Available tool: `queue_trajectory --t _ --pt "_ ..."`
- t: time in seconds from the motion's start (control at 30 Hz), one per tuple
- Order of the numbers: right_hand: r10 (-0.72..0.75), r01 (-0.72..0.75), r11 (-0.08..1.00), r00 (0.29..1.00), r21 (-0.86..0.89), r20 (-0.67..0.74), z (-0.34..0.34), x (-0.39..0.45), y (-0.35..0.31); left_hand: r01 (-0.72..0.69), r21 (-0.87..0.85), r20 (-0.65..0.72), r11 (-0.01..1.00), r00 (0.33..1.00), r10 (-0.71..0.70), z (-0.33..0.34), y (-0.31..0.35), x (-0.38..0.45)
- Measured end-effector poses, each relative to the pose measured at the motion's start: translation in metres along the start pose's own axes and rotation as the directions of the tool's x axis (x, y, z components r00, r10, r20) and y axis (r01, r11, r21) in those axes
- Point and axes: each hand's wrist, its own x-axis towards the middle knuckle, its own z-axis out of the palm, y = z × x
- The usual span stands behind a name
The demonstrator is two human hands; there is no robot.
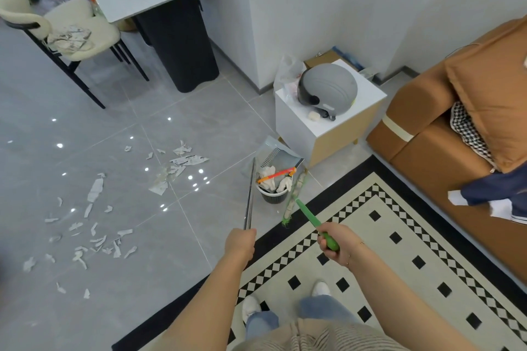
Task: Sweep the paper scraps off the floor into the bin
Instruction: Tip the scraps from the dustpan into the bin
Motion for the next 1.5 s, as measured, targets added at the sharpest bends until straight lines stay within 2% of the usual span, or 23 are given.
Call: queue_trajectory --t 0.13,0.23,0.4,0.57,0.77,0.9,1.03,1.23,1.5 --pt "-0.012 0.012 1.000 1.000 -0.022 0.018 0.001 -0.003 0.002 -0.072 0.088 -0.097 0.994 0.992 0.080 -0.001 -0.009 -0.005" --pt "-0.010 0.011 0.999 1.000 -0.037 0.008 0.003 -0.005 0.003 -0.090 0.083 -0.093 0.993 0.991 0.097 -0.003 -0.012 -0.007" --pt "-0.002 0.002 0.998 1.000 -0.055 -0.004 0.007 -0.003 0.004 -0.002 -0.033 -0.031 0.999 1.000 0.001 -0.002 -0.009 -0.006" --pt "0.009 -0.009 0.999 1.000 -0.051 -0.003 0.006 -0.002 0.003 0.055 -0.017 -0.032 0.998 0.998 -0.056 0.008 -0.016 -0.006" --pt "0.004 -0.005 0.998 1.000 -0.065 -0.015 0.007 -0.002 0.000 -0.073 0.132 -0.058 0.989 0.995 0.081 0.006 -0.012 -0.016" --pt "-0.004 0.000 0.995 0.999 -0.103 -0.034 0.011 -0.002 -0.002 -0.200 0.282 -0.087 0.938 0.969 0.232 -0.001 -0.012 -0.021" --pt "-0.023 0.010 0.982 0.998 -0.188 -0.067 0.019 -0.003 -0.003 -0.247 0.400 -0.119 0.882 0.941 0.317 -0.010 -0.005 -0.027" --pt "-0.068 0.052 0.975 0.995 -0.215 -0.068 0.020 -0.009 -0.008 -0.261 0.461 -0.134 0.848 0.924 0.358 -0.016 -0.004 -0.034" --pt "-0.072 0.052 0.971 0.995 -0.235 -0.075 0.020 -0.015 -0.003 -0.257 0.435 -0.144 0.863 0.926 0.349 -0.018 -0.009 -0.035"
